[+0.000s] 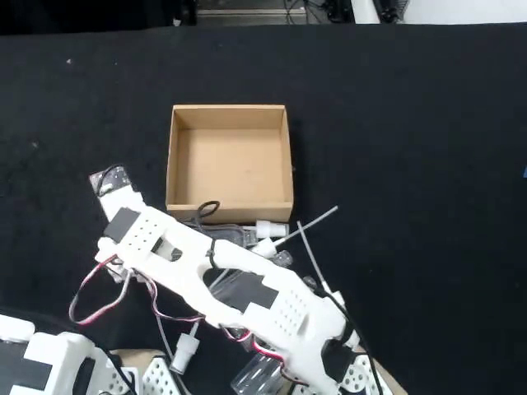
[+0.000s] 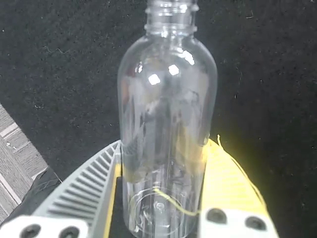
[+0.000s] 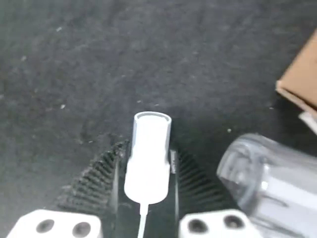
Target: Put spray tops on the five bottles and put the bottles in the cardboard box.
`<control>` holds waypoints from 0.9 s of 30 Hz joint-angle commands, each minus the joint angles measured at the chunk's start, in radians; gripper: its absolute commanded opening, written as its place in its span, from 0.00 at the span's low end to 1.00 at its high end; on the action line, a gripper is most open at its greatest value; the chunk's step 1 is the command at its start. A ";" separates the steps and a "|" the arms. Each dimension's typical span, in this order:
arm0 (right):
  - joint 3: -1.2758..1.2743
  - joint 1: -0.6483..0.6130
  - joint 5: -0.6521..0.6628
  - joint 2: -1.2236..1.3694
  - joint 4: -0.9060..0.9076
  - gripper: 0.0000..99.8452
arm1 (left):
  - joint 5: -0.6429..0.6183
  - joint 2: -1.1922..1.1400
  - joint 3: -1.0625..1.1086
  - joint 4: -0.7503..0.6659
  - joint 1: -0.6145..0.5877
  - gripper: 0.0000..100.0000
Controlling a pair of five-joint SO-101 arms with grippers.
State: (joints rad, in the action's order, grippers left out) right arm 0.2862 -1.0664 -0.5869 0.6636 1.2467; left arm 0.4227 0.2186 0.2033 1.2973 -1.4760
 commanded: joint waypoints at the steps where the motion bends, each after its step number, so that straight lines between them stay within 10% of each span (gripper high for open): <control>1: 0.101 0.014 0.071 -0.107 0.041 0.01 | -0.002 0.012 -0.058 -0.011 0.021 0.20; 9: 0.245 0.114 0.256 -0.377 0.170 0.01 | -0.006 0.167 -0.082 0.094 0.142 0.20; 27: -0.019 0.588 0.382 -1.104 0.170 0.01 | -0.127 0.833 0.441 -0.060 0.871 0.20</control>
State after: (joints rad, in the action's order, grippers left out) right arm 0.3429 -0.5846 -0.2186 -0.2524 1.4922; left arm 0.3076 0.9505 0.6299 1.2589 -0.7411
